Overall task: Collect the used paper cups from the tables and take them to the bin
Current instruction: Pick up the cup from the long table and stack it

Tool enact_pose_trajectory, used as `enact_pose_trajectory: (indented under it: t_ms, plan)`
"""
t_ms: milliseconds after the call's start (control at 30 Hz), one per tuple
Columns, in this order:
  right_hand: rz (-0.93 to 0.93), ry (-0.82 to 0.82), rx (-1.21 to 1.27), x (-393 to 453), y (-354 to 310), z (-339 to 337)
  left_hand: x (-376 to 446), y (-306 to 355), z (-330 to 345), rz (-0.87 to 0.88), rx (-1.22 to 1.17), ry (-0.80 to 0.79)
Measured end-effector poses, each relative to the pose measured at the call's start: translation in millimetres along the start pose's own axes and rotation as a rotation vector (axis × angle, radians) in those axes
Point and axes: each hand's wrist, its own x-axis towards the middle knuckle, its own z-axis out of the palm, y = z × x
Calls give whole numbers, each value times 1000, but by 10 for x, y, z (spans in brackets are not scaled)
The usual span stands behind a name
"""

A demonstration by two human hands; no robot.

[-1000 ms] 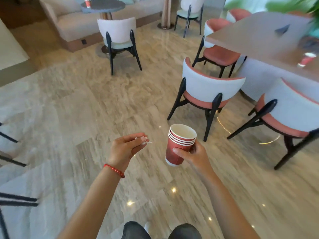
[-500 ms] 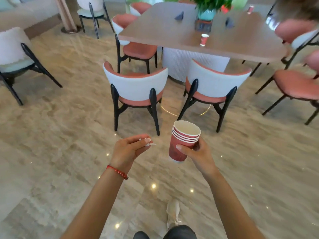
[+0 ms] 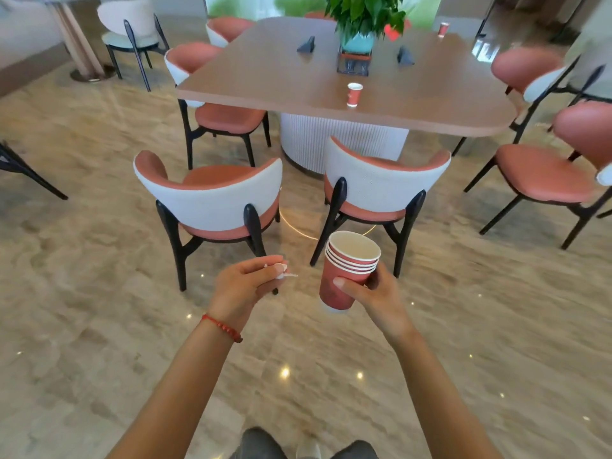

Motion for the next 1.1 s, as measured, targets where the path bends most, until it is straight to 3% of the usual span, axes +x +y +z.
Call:
enact_pose_trajectory:
  t_ms: [300,733,1100]
  plan:
    - [-12,16,6,1168,14,-260,1216,250,434,35,24,-39]
    - [-35,151,23,3692,-288,-216,3719,1135,1023,-4,-28,-124]
    - [-48,180,16,5175,-456,-596,5145,1568,1675,-59,-19,-138]
